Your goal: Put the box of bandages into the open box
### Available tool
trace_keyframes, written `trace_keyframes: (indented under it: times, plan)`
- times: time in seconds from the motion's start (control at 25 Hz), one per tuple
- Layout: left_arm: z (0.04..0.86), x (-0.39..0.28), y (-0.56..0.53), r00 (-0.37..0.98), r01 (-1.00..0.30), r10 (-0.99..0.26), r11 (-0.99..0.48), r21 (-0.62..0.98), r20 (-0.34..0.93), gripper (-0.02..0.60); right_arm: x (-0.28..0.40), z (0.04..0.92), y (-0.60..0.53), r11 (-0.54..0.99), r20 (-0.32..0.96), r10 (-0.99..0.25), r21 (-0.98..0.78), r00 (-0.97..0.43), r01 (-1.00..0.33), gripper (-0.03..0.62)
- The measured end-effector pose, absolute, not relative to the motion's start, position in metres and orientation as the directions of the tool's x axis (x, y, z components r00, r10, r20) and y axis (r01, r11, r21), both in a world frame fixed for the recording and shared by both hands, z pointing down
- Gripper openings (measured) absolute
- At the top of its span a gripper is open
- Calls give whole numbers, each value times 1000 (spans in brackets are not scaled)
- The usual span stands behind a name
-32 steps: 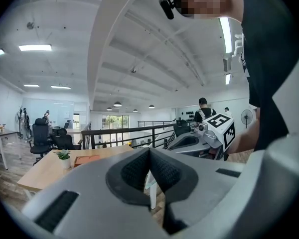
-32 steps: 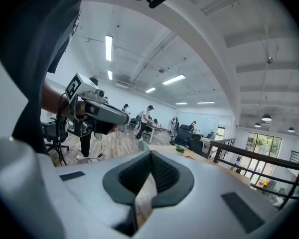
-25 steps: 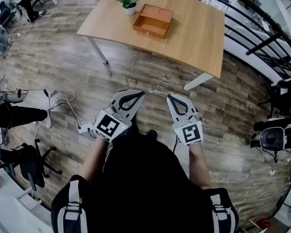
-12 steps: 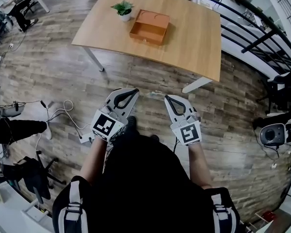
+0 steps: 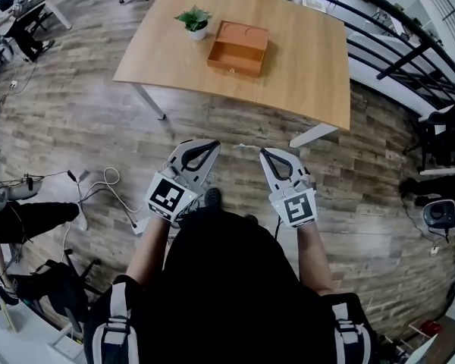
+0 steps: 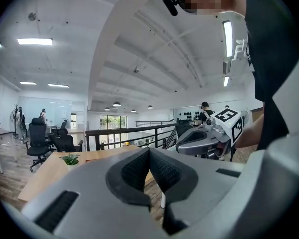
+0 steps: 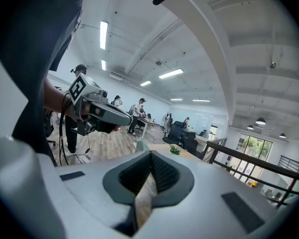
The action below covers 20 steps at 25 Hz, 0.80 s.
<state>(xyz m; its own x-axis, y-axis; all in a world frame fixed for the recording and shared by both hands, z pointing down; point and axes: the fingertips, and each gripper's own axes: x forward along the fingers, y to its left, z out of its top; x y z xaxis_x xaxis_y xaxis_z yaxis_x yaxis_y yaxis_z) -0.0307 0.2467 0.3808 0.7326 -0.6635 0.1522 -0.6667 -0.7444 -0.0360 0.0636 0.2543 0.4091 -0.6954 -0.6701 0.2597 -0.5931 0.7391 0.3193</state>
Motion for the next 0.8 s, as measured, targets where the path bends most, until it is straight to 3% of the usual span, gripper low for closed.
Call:
trace_keyframes:
  times: [0.8]
  plan:
    - [410,-110,217,766,-623,-611,-782,-2,199,20,-3,428,228,694,296,-720,326,-628,-642,25]
